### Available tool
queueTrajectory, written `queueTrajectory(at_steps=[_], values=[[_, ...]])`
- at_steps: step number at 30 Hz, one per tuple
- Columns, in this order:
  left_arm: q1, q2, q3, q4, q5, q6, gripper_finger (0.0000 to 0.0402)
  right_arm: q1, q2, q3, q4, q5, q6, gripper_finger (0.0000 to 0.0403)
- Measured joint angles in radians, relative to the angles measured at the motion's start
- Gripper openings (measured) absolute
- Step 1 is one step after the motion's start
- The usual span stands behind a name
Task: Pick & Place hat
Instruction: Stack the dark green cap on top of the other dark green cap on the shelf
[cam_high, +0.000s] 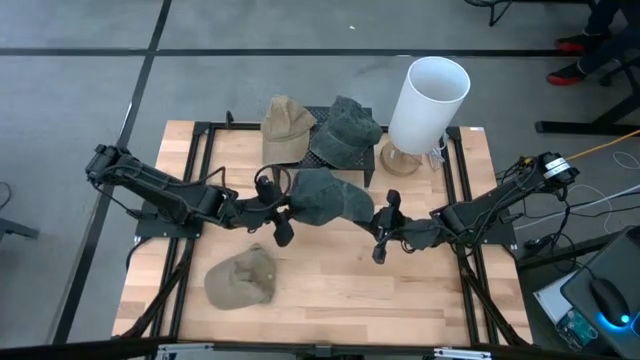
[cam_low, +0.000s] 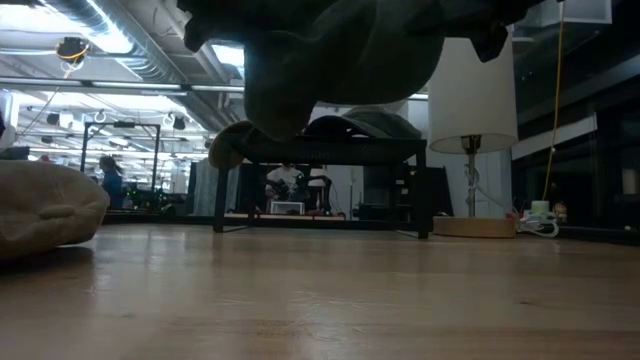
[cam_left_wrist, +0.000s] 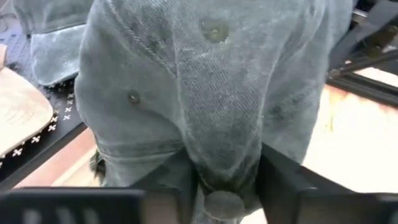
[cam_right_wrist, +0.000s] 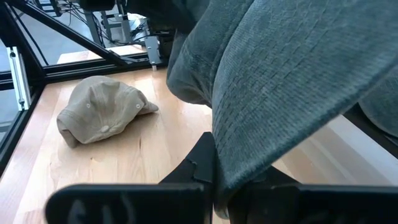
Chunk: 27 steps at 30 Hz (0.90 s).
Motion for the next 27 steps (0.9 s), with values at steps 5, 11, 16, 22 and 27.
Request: queueTrajectory(at_steps=[5, 11, 16, 22, 27], values=[[-0.029, -0.020, 0.000, 0.014, 0.014, 0.069, 0.0038, 0.000, 0.000, 0.000, -0.007, -0.001, -0.001, 0.0016], [-0.074, -0.051, 0.000, 0.106, 0.094, 0.200, 0.0038, 0.000, 0.000, 0.000, -0.011, -0.015, 0.007, 0.0016], [-0.082, -0.057, 0.000, 0.178, 0.237, 0.275, 0.0040, 0.000, 0.000, 0.000, 0.004, -0.126, 0.056, 0.0027], [-0.062, -0.057, -0.001, 0.229, 0.426, 0.276, 0.0039, -0.001, 0.000, 0.000, 0.059, -0.270, 0.039, 0.0025], [-0.062, -0.058, -0.001, 0.271, 0.586, 0.296, 0.0039, -0.001, 0.000, 0.000, 0.096, -0.373, -0.051, 0.0026]])
